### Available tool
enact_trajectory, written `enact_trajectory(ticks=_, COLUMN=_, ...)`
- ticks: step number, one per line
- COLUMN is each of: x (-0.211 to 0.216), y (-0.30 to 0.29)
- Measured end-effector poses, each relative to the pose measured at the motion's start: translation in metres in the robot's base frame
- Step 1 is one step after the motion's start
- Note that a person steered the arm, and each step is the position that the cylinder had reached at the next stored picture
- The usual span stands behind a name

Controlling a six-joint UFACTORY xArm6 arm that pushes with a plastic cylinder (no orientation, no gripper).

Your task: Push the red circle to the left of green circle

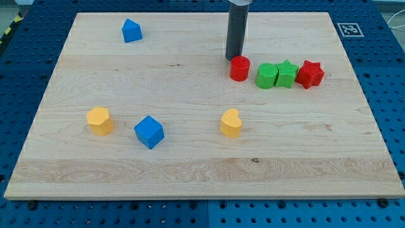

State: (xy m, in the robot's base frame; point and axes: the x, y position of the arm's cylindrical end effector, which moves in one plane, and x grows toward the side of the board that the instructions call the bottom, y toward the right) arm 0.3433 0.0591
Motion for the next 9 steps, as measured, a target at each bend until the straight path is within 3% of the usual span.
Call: enact_trajectory(ticks=9, x=0.028, y=-0.005)
